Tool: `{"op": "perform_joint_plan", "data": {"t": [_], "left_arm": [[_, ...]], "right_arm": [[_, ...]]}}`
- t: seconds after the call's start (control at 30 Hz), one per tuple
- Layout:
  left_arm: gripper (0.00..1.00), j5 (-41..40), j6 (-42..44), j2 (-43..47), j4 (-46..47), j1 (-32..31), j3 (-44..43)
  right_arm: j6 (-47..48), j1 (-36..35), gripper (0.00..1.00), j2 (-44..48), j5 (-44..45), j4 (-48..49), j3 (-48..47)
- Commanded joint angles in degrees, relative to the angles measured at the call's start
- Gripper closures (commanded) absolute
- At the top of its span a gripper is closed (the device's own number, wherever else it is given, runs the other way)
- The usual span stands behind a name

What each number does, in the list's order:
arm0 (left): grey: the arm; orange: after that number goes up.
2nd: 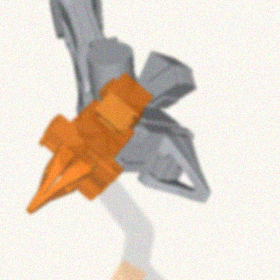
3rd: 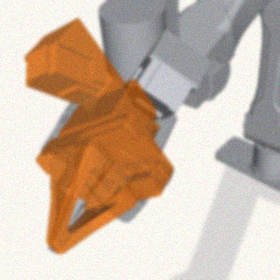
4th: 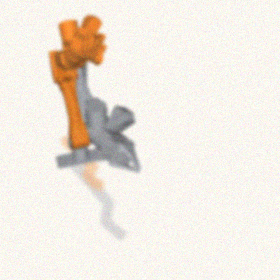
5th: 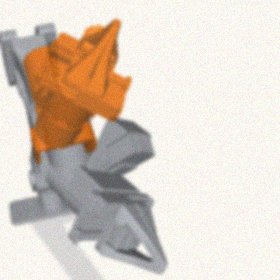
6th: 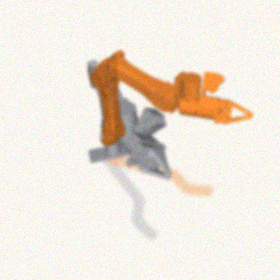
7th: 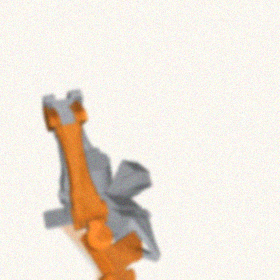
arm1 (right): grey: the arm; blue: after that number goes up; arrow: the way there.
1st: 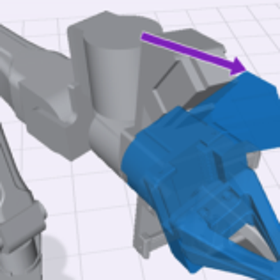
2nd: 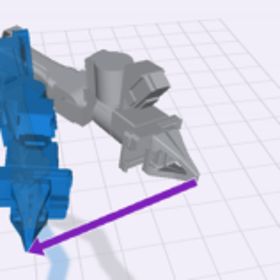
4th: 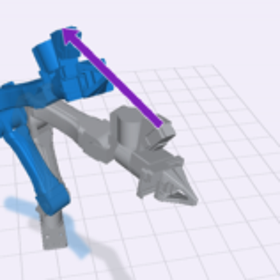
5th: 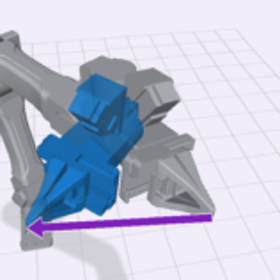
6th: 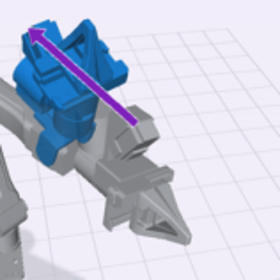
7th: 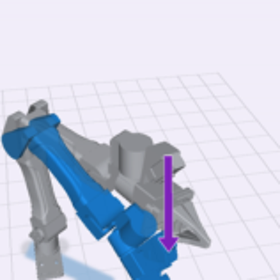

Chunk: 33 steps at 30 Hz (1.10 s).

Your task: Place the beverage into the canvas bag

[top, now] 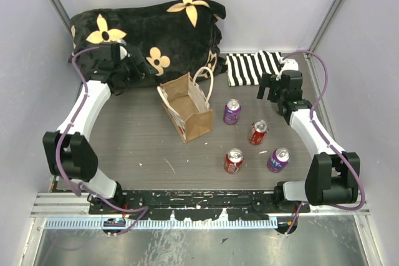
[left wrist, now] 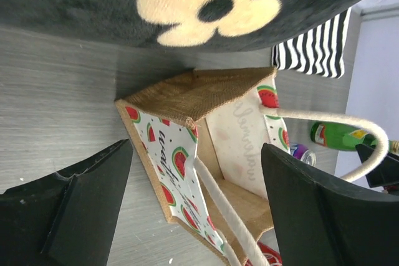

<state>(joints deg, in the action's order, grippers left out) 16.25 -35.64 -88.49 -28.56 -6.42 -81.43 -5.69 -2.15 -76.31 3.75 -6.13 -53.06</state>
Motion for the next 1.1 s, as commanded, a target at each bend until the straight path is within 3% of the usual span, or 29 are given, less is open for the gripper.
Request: {"op": "perform_joint_plan", "data": {"t": [0.0,0.4,0.63,0.87,1.07], "left_arm": [[0.09,2.3,-2.6,-4.5,-3.9,-2.6,-4.2],[0.12,1.7,-1.8,-11.8,-5.1,-7.1,-5.9],[0.23,0.1,0.7,-12.8,-5.8,-8.6,-3.3],[0.42,-0.5,3.3,-15.1,-6.0,-9.2,-2.5],[0.72,0.2,6.4,-16.8,-5.9,-9.4,-1.7]], "right_arm": [[1.8,-0.3,0.01,3.9,0.5,-0.8,-2.9],[2.7,-0.3,0.01,7.0,2.0,-2.4,-1.2],[2.7,-0.3,0.02,7.4,2.4,-2.7,-1.1],[2.8,-0.3,0.01,7.7,2.9,-2.7,-0.7],[3.3,-0.3,0.01,8.4,3.4,-3.3,-0.9]]}}
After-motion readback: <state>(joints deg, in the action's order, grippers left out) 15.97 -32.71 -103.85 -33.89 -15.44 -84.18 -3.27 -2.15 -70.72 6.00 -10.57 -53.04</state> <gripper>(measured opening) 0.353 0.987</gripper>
